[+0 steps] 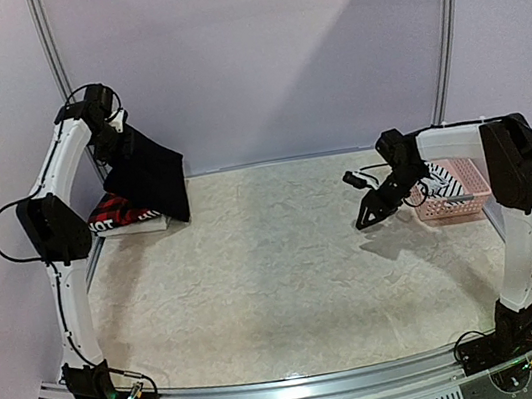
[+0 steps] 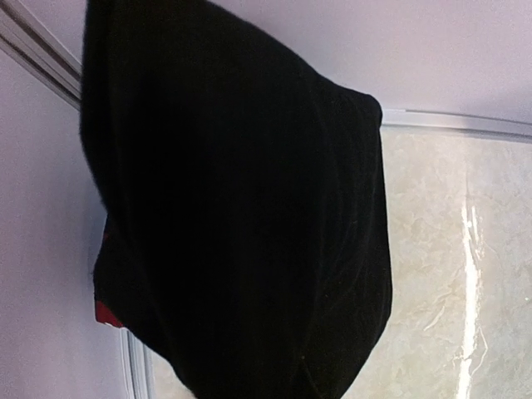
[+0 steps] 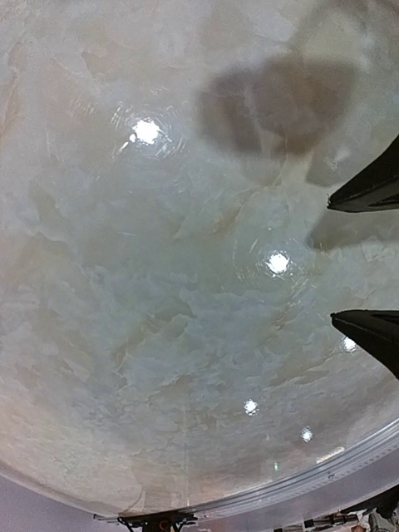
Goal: Fold and stack the mixed laundry pile
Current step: Move the square folded T-shirt to the corner of the board.
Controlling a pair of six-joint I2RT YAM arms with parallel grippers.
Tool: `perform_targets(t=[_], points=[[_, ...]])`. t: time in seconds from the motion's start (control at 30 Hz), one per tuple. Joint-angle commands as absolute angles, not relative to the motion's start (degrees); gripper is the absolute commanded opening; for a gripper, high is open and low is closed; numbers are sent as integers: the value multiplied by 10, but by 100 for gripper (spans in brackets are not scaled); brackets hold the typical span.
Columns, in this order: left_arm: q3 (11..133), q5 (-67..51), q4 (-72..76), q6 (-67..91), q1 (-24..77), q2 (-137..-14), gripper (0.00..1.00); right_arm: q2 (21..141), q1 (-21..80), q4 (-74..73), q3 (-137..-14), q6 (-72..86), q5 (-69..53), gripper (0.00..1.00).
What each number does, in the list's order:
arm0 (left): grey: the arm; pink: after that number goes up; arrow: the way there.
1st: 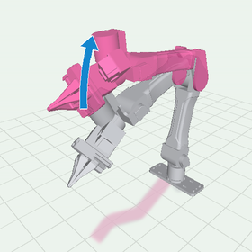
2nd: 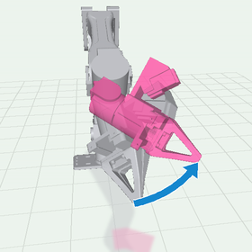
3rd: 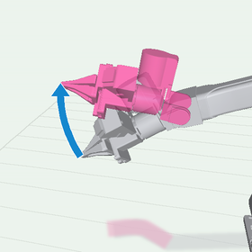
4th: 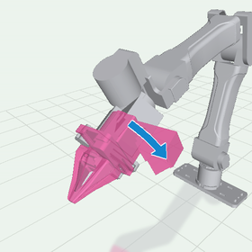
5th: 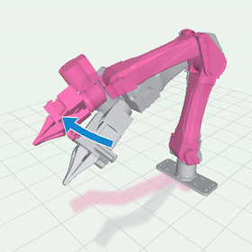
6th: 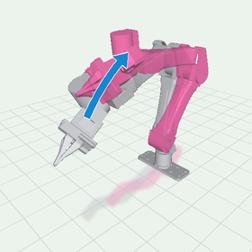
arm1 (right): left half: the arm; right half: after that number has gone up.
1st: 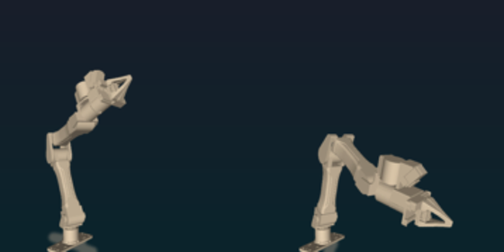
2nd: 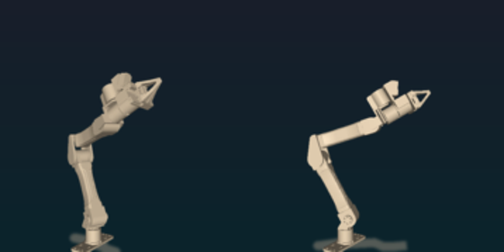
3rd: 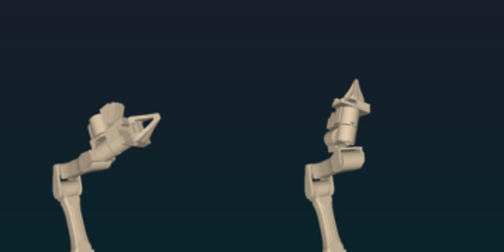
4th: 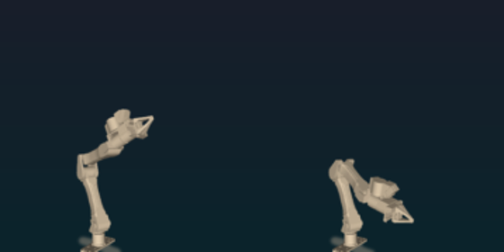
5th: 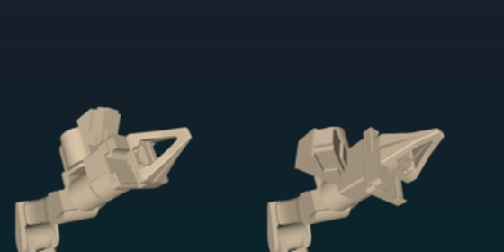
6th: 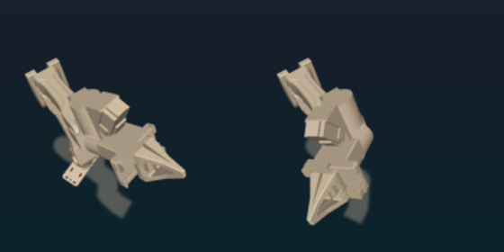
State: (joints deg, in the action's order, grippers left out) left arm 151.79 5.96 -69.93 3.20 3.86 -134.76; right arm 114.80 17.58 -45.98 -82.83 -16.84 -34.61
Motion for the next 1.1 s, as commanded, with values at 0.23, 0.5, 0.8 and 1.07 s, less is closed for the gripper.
perform_targets(t=[0.23, 0.5, 0.8, 1.07], points=[[1526, -30, -610, 43, -92, -1393, 0, 1175, 179, -461, -828, -171, -344, 39], [1534, -25, -597, 32, -105, -1427, 0, 1192, 187, -465, -833, -173, -343, 39], [1549, 153, -511, -62, -27, -1480, 0, 1203, 191, -467, -832, -175, -342, 39], [1533, 256, -464, -77, -21, -1476, 23, 1201, 190, -466, -830, -178, -342, 39]])
